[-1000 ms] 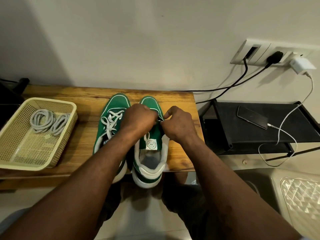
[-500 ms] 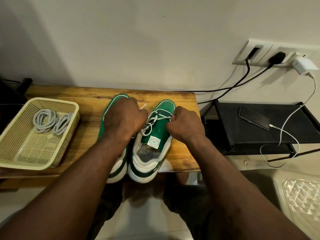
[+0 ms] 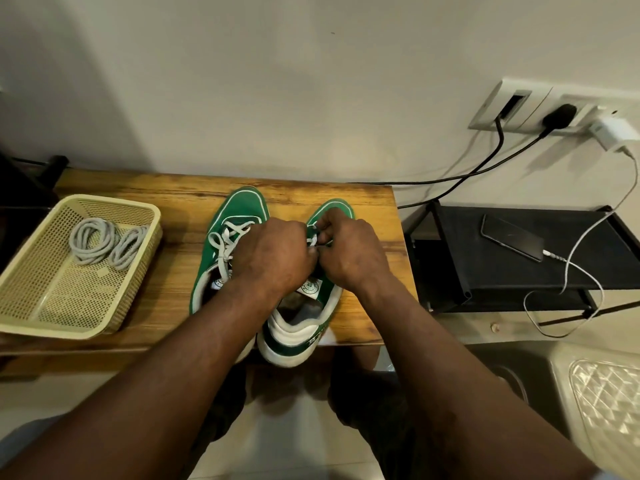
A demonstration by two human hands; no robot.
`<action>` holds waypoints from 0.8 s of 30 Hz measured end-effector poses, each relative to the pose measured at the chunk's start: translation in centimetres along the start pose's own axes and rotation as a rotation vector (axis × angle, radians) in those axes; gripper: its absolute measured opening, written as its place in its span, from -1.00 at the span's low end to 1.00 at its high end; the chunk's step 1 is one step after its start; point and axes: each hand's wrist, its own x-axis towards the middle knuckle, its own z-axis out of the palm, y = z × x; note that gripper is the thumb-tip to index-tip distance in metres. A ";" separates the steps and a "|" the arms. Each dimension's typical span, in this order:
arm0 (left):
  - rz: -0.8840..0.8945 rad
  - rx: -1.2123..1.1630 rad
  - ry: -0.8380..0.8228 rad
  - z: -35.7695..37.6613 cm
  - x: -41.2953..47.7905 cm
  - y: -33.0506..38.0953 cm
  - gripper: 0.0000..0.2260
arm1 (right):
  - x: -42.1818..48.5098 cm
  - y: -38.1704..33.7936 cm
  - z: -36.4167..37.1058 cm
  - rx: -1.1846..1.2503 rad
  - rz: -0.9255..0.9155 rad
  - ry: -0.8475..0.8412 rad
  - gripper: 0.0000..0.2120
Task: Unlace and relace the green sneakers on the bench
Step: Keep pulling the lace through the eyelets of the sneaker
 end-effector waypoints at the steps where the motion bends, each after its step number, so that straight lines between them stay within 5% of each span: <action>1: 0.023 0.030 0.017 0.2 -0.1 0.1 -0.69 | 0.0 0.0 0.1 -0.005 0.007 -0.010 -0.65; 12: -0.027 0.097 0.053 0.6 0.1 -0.6 -0.82 | -0.3 0.3 -1.5 -0.137 0.068 0.040 -0.90; 18: -0.003 0.080 0.055 1.0 0.3 -0.9 -0.82 | -0.2 1.3 -3.7 -0.214 0.185 0.174 -0.71; 24: 0.039 0.013 0.059 1.2 0.4 -1.2 -0.80 | -0.1 0.1 -2.8 -0.120 0.029 0.096 -0.73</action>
